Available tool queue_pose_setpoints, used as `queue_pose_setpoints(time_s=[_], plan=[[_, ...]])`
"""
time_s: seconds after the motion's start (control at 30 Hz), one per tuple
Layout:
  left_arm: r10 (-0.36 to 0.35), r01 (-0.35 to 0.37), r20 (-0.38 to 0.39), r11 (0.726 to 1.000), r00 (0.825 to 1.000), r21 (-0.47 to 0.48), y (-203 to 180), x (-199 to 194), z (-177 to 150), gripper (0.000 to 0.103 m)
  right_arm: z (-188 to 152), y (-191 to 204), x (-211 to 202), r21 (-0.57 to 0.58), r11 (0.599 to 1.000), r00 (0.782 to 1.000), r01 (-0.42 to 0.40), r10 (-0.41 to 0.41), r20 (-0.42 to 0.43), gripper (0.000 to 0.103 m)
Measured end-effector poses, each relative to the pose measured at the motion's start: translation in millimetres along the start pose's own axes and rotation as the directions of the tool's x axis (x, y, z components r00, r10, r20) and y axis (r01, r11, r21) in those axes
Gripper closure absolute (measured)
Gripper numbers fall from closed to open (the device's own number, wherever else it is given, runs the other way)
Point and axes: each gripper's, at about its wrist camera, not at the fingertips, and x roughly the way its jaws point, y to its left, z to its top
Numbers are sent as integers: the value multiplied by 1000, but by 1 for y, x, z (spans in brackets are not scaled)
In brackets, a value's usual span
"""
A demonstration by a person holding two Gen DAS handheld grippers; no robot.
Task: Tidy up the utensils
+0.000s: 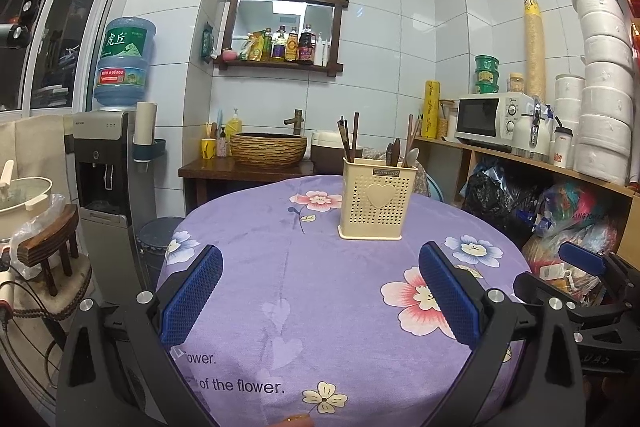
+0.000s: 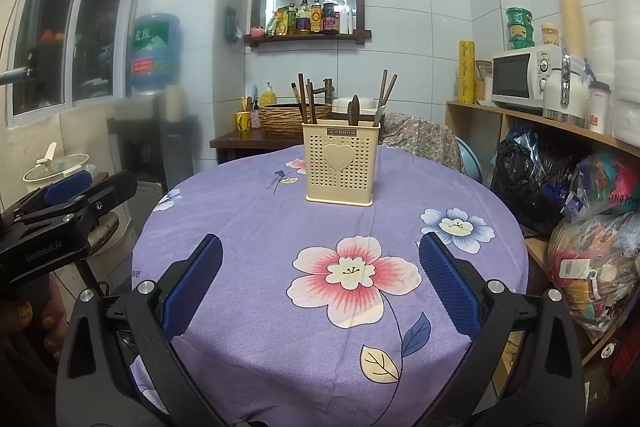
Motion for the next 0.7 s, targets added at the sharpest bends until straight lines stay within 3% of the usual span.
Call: queue_pose_setpoints(time_s=[0.7], plan=[[19, -19, 8, 1000, 1000, 18, 1, -2, 3, 5, 0, 1, 0, 0, 1000, 1000, 0, 0, -3, 6]])
